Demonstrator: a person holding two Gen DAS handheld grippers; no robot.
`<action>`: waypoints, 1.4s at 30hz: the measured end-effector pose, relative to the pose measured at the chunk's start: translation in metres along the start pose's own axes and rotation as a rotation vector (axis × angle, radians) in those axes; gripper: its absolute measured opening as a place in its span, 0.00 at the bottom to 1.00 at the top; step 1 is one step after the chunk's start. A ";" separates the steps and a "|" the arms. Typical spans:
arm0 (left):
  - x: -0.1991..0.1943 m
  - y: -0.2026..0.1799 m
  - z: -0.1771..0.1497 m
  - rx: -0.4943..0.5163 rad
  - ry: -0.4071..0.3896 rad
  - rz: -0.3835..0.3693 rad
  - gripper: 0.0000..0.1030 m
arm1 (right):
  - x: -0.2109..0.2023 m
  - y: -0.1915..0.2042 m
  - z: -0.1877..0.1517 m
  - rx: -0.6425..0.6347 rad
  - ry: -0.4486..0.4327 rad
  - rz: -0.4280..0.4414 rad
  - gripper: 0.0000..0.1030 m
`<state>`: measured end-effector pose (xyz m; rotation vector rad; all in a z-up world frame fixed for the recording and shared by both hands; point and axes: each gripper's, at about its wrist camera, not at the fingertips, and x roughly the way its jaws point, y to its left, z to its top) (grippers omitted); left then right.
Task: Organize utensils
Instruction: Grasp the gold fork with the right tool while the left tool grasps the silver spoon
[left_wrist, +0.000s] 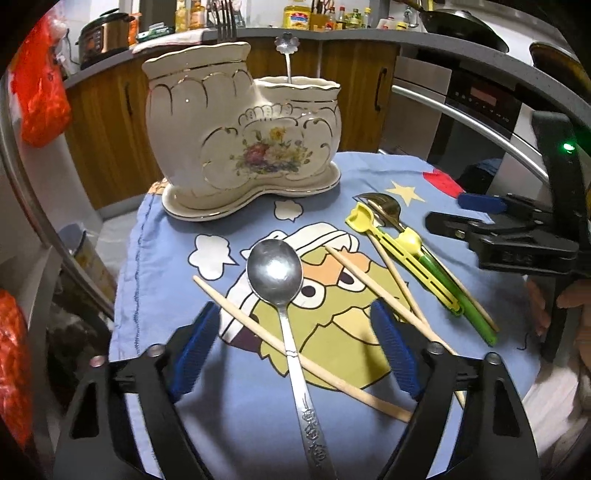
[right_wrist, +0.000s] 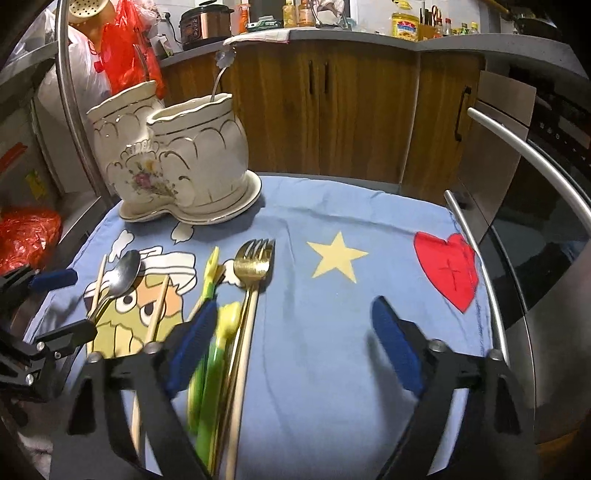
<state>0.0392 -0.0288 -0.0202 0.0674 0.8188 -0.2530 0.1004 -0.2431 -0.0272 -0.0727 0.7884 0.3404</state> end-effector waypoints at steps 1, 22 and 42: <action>0.001 0.000 0.000 0.003 0.002 -0.001 0.70 | 0.004 0.001 0.002 0.010 0.007 0.012 0.69; 0.014 -0.005 -0.004 0.054 0.061 0.054 0.26 | 0.035 0.002 0.016 0.078 0.070 0.107 0.38; 0.014 0.000 0.000 0.009 0.037 0.028 0.06 | 0.033 0.003 0.024 0.091 0.030 0.149 0.25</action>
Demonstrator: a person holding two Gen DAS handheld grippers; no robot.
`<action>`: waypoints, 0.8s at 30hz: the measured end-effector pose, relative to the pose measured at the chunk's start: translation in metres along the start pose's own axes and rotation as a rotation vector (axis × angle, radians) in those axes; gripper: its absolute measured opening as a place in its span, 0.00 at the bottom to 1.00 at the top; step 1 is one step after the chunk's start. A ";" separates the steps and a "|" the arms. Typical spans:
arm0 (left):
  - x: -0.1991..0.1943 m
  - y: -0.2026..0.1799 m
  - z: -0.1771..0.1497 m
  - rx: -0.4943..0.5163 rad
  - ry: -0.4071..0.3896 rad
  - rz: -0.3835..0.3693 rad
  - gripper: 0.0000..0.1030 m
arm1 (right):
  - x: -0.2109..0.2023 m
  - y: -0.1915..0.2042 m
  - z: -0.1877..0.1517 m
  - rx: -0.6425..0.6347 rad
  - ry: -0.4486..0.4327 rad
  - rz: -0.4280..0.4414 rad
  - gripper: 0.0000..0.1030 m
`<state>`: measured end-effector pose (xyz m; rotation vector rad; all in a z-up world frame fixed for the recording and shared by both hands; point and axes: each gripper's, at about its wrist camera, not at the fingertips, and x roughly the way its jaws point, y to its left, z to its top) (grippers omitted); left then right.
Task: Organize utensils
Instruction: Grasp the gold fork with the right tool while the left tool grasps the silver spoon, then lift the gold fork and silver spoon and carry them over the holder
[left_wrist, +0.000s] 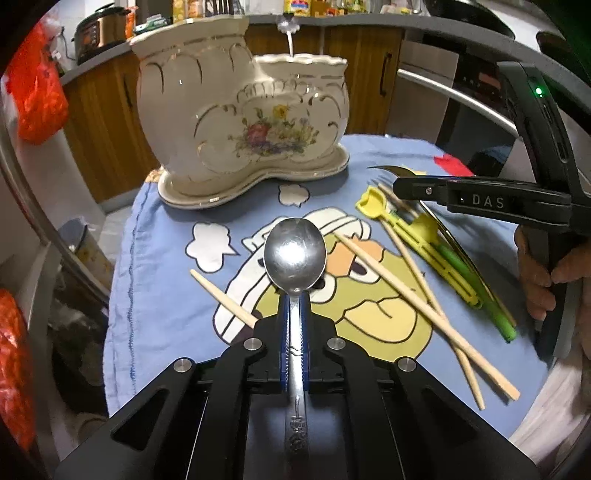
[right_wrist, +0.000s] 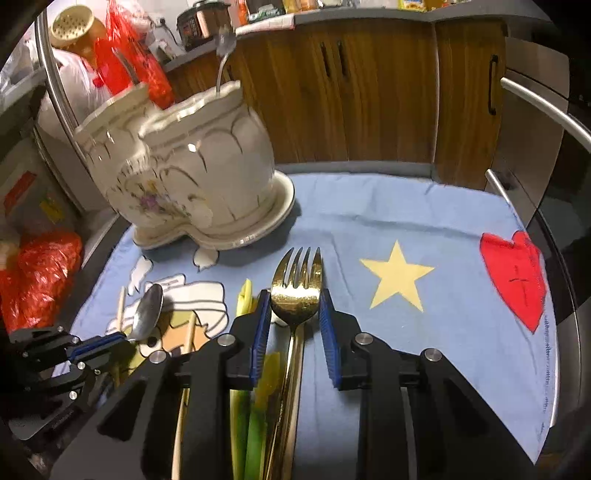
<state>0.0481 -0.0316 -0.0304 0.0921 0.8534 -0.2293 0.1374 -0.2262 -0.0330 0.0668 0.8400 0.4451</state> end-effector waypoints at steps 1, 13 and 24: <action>-0.002 0.000 0.000 -0.002 -0.011 -0.002 0.06 | -0.003 0.000 0.000 0.001 -0.014 0.001 0.25; -0.019 0.001 0.001 -0.012 -0.089 -0.022 0.06 | -0.042 0.006 0.001 -0.031 -0.158 0.003 0.25; -0.029 0.010 0.000 -0.034 -0.124 -0.046 0.06 | -0.075 0.016 -0.003 -0.082 -0.271 0.015 0.25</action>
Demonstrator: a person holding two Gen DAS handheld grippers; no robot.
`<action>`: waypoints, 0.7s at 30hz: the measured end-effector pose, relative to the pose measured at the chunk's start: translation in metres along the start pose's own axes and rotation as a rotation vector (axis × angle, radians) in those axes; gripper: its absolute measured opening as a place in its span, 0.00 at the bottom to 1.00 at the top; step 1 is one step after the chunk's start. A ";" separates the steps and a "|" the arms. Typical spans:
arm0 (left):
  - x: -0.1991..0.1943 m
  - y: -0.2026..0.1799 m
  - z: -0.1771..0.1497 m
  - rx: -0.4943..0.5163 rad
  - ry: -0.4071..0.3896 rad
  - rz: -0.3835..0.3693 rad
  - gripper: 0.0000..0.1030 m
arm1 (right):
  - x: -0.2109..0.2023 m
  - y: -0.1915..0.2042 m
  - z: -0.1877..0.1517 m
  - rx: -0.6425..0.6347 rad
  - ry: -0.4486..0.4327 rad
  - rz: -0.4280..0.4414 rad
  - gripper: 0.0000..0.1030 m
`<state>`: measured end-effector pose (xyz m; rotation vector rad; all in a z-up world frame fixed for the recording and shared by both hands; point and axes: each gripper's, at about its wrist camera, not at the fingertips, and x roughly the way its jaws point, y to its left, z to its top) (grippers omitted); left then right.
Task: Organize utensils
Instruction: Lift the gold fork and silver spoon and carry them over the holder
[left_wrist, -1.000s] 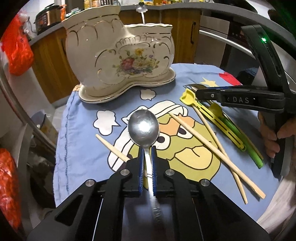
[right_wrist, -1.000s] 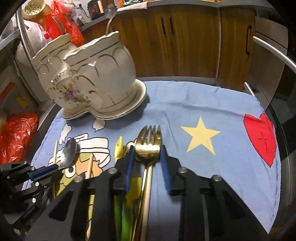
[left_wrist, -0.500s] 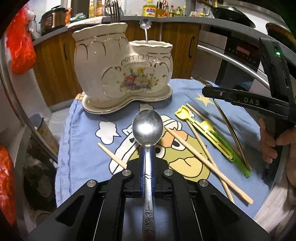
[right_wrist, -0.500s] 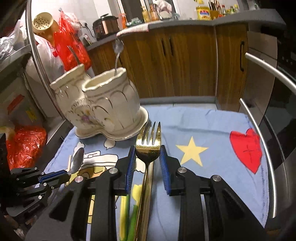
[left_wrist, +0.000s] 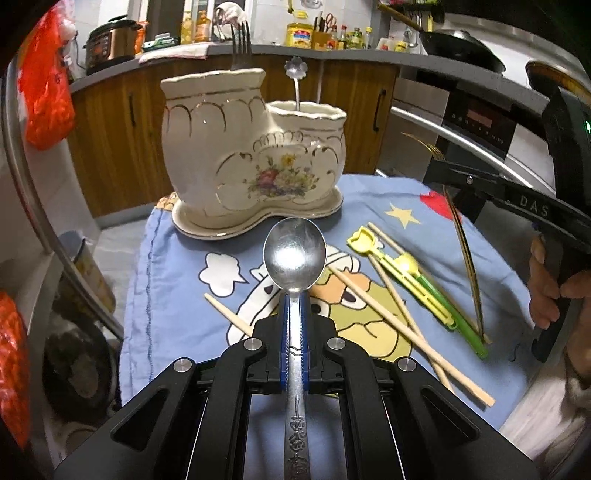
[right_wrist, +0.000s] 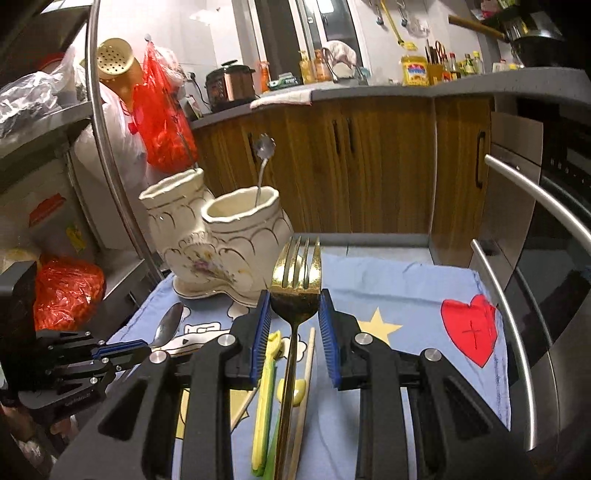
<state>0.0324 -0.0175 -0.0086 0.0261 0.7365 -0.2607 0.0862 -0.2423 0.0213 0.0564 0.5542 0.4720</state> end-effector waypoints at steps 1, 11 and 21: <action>-0.001 0.001 0.000 -0.002 -0.006 0.001 0.06 | -0.001 0.001 0.001 -0.004 -0.005 0.001 0.25; -0.017 0.000 0.004 -0.006 -0.071 -0.013 0.06 | -0.023 0.010 0.005 -0.027 -0.098 0.014 0.25; -0.027 0.001 0.008 -0.012 -0.114 -0.009 0.06 | -0.043 0.015 0.011 -0.028 -0.176 0.026 0.25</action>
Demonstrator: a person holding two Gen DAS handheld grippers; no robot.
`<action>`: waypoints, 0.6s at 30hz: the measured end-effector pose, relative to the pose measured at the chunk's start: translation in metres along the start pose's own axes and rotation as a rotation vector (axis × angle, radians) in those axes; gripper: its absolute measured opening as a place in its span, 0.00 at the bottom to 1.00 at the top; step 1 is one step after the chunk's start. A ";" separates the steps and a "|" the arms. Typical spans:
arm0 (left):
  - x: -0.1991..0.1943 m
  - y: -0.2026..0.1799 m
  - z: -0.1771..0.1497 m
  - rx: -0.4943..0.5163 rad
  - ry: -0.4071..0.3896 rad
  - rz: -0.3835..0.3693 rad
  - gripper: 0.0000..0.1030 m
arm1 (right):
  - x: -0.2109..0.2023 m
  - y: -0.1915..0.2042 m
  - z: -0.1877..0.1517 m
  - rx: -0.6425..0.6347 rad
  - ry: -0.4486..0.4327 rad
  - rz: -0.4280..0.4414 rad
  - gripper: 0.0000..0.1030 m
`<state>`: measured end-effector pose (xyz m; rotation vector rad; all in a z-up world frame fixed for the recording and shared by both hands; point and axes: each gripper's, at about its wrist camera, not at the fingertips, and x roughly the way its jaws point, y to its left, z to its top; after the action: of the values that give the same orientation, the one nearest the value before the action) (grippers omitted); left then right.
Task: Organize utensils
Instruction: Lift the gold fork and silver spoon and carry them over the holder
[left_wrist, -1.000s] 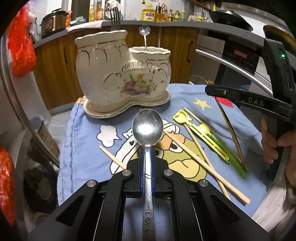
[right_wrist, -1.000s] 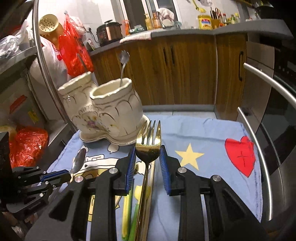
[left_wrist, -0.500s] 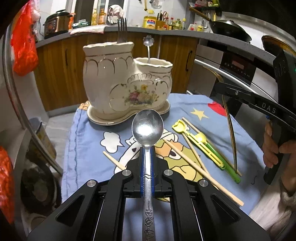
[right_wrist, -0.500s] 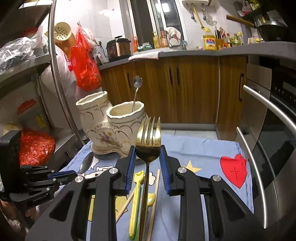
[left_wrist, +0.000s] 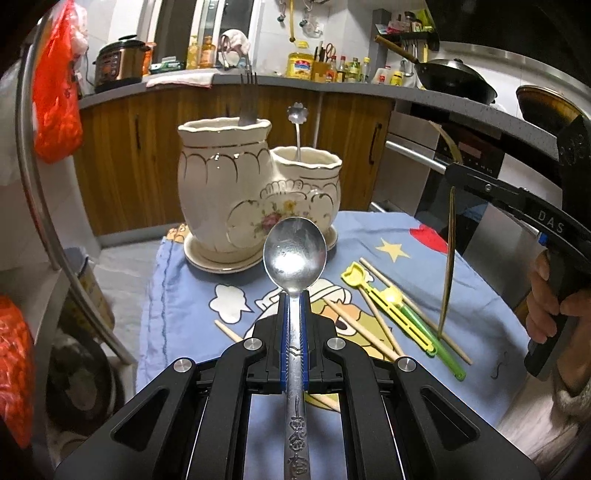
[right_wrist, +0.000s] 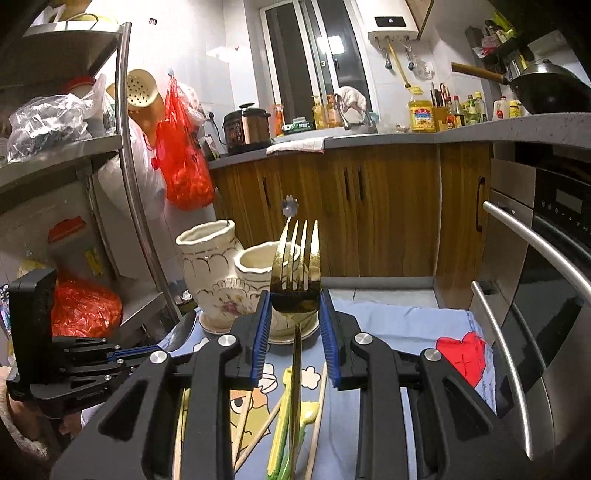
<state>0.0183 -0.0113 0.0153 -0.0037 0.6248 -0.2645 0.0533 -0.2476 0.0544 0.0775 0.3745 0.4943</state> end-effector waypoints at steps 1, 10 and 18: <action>-0.001 0.000 0.001 0.001 -0.004 0.001 0.06 | -0.001 0.001 0.001 0.002 -0.005 0.002 0.25; -0.001 0.000 0.002 0.008 -0.011 0.010 0.06 | -0.012 0.005 0.007 -0.013 -0.054 -0.003 0.25; -0.002 0.000 0.002 0.012 -0.014 0.016 0.06 | -0.022 0.008 0.013 -0.014 -0.089 -0.004 0.25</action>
<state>0.0185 -0.0109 0.0181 0.0106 0.6093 -0.2526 0.0366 -0.2514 0.0750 0.0844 0.2839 0.4875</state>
